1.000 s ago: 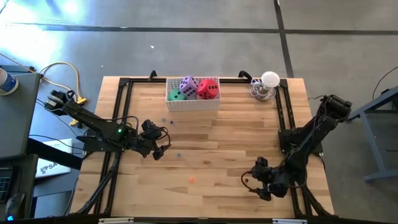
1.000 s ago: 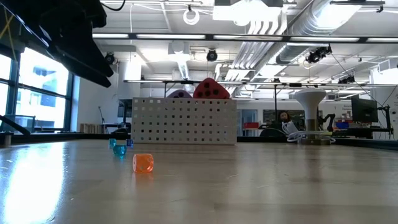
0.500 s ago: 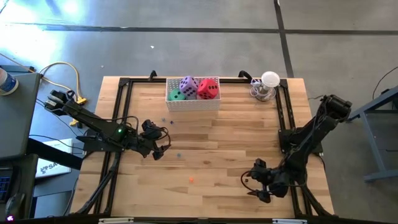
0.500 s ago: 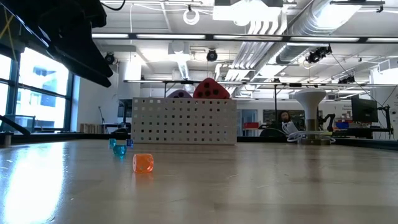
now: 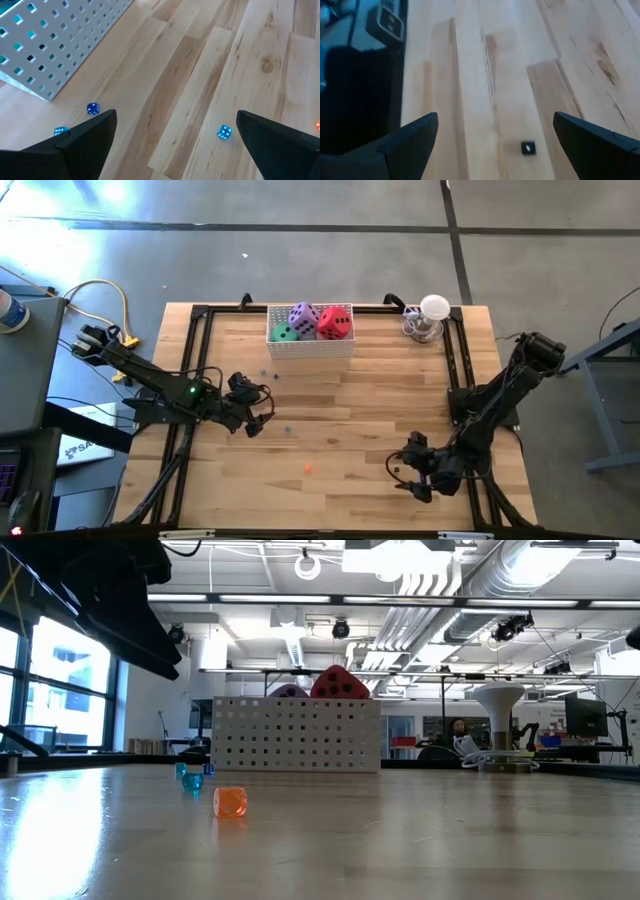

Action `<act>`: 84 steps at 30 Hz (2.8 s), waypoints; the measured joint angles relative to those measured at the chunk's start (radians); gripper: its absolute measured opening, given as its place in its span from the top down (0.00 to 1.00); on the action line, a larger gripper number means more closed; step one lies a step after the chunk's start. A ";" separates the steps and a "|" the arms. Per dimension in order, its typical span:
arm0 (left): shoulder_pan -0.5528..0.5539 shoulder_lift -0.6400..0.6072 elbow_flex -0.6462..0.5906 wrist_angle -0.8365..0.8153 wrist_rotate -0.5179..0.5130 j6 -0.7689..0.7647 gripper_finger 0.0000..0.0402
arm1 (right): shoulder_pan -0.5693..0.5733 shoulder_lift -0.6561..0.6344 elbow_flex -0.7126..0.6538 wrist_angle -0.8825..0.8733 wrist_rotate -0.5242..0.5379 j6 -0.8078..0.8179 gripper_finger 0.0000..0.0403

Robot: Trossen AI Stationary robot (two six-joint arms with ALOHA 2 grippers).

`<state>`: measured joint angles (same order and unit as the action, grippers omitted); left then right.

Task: Pick & Place Dice
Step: Put the small black dice into the white basket

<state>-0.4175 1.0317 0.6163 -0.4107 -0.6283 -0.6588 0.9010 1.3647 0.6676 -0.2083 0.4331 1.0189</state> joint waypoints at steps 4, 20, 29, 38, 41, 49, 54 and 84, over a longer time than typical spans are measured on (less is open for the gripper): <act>0.000 0.000 -0.003 0.001 0.001 0.000 0.00 | 0.006 0.000 0.000 -0.077 -0.020 0.002 0.04; 0.000 0.000 -0.026 0.004 0.003 -0.015 0.00 | 0.024 0.154 0.000 -0.123 0.003 0.062 0.04; 0.000 0.000 -0.026 0.005 0.003 -0.015 0.00 | 0.023 0.249 0.004 -0.106 0.003 0.111 0.04; 0.000 0.000 -0.026 0.005 0.003 -0.015 0.00 | 0.025 0.302 0.005 -0.099 0.031 0.098 0.06; 0.000 0.000 -0.026 0.005 0.003 -0.015 0.00 | 0.023 0.304 0.004 -0.094 0.034 0.098 0.10; 0.000 0.000 -0.026 0.005 0.003 -0.015 0.00 | 0.031 0.306 0.002 -0.092 0.034 0.102 0.21; 0.000 0.000 -0.026 0.005 0.003 -0.015 0.00 | 0.040 0.306 0.002 -0.090 0.037 0.103 0.29; 0.000 0.000 -0.026 0.008 0.002 -0.019 0.00 | 0.011 0.290 -0.001 -0.032 0.022 0.003 0.91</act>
<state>-0.4171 1.0321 0.5907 -0.4031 -0.6262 -0.6781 0.9125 1.6543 0.6662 -0.2406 0.4549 1.0220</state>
